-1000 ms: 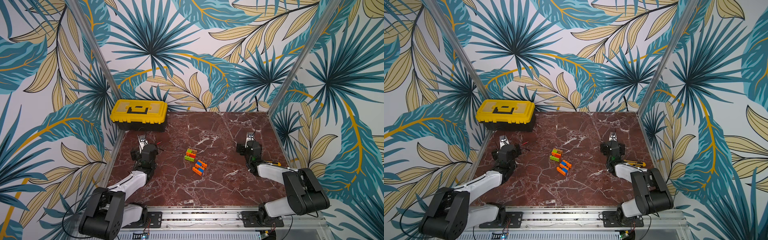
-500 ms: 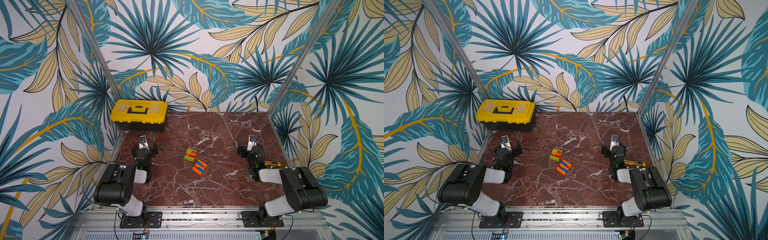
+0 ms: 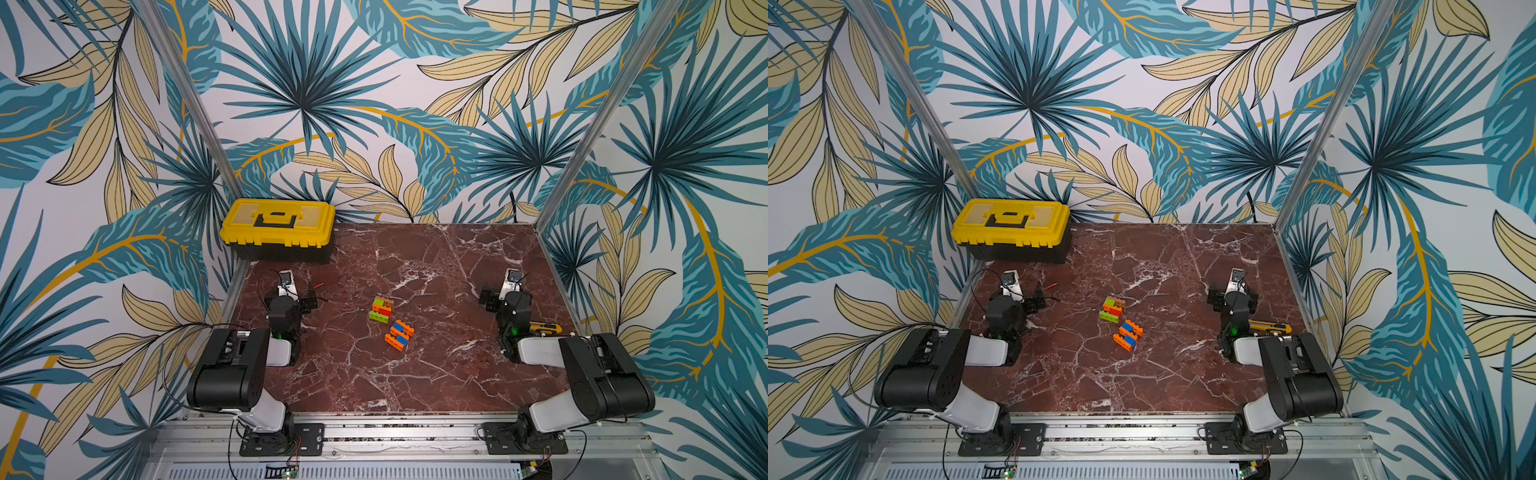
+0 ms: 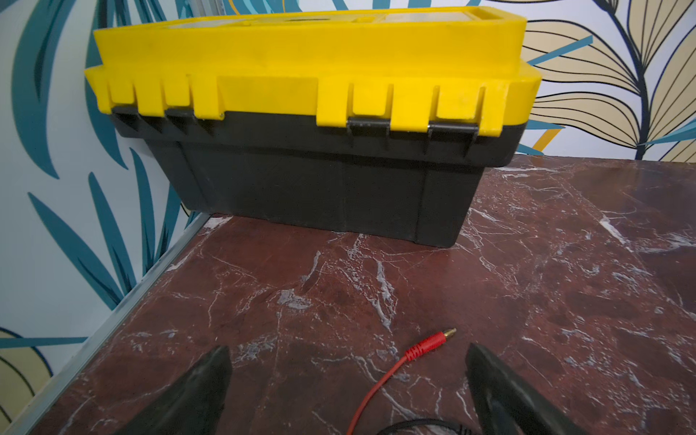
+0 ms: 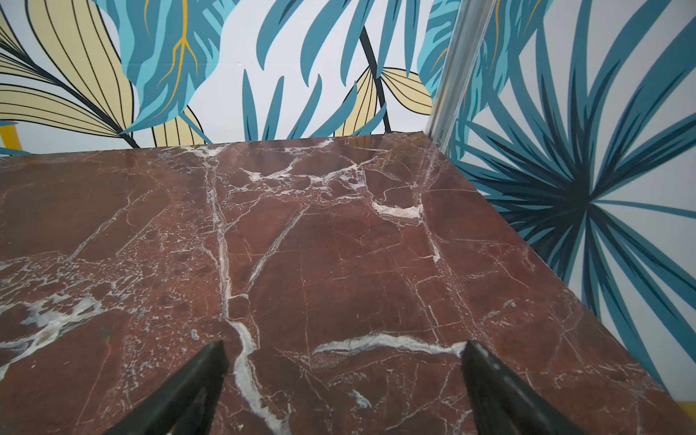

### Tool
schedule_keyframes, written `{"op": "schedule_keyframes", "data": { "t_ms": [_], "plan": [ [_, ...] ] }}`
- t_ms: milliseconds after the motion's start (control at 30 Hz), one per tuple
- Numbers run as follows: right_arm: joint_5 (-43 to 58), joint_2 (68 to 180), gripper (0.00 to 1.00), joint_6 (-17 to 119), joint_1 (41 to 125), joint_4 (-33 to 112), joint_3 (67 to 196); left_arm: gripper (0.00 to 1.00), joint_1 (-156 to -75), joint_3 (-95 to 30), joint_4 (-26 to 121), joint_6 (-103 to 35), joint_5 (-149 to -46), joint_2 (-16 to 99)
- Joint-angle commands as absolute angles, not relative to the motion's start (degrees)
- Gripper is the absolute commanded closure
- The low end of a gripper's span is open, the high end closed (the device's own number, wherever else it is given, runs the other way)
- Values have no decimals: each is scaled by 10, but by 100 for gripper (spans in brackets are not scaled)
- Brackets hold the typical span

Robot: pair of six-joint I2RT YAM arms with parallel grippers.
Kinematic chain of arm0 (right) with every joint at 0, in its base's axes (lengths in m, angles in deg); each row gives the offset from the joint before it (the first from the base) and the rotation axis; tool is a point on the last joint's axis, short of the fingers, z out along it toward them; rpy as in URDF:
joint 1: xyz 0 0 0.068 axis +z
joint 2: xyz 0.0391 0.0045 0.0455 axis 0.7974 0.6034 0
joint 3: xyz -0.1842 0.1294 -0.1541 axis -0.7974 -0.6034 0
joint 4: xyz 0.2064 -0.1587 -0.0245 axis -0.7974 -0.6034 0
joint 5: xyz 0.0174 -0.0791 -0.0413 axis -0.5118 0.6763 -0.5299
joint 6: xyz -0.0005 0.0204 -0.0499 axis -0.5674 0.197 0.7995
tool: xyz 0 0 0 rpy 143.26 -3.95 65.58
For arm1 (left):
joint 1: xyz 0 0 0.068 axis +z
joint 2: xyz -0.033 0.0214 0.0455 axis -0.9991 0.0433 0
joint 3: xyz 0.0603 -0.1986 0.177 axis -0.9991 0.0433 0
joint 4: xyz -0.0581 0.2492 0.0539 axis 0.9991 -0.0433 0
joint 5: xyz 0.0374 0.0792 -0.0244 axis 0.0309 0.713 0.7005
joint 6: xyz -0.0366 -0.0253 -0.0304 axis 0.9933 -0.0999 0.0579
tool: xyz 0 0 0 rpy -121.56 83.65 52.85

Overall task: Assemble the number 5 with lego
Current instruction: Reset both arms

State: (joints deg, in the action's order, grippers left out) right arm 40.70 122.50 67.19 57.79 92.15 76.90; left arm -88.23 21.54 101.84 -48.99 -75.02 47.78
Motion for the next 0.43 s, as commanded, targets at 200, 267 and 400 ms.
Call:
{"op": "schedule_keyframes", "data": {
  "t_ms": [200, 267, 400],
  "plan": [
    [405, 1230, 1, 668, 577, 952, 756, 0, -884, 201, 1019, -503, -748, 481],
    [398, 1230, 1, 672, 577, 951, 754, 0, -876, 198, 1010, -498, -764, 478],
    [384, 1230, 1, 677, 577, 956, 753, 0, -876, 200, 1014, -498, -765, 478]
  ]
}}
